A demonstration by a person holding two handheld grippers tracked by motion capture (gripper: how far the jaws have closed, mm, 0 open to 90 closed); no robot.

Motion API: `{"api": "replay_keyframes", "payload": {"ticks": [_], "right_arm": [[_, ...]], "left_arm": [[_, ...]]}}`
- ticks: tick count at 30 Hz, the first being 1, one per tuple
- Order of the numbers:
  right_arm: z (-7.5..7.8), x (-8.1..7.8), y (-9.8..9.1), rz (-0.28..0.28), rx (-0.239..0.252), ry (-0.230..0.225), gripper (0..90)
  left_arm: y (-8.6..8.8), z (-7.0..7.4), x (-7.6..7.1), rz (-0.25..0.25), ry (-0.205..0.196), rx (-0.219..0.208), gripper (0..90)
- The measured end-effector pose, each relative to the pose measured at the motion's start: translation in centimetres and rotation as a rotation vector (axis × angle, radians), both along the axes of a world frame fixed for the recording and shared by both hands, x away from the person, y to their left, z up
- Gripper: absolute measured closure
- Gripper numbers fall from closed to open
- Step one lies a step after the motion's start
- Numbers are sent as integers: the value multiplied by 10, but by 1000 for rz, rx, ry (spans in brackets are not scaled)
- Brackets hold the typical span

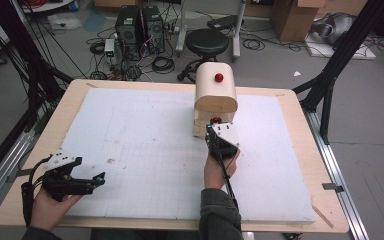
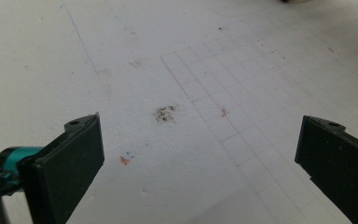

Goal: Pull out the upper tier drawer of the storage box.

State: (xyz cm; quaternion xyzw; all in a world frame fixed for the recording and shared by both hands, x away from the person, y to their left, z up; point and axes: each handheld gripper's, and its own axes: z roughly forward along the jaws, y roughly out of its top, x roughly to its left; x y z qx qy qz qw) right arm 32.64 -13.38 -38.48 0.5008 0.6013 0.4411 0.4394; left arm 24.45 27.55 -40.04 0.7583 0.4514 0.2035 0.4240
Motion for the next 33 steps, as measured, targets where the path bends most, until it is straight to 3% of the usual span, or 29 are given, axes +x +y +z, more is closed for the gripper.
{"api": "replay_keyframes", "payload": {"ticks": [10,33], "right_arm": [[-1,-10,-1,7,28,-9,731],[-3,-33,-3,20,19,-22,731]], "left_arm": [[-1,0,0,3,-3,-3,17],[0,1,-1,2,-5,-2,17]]}}
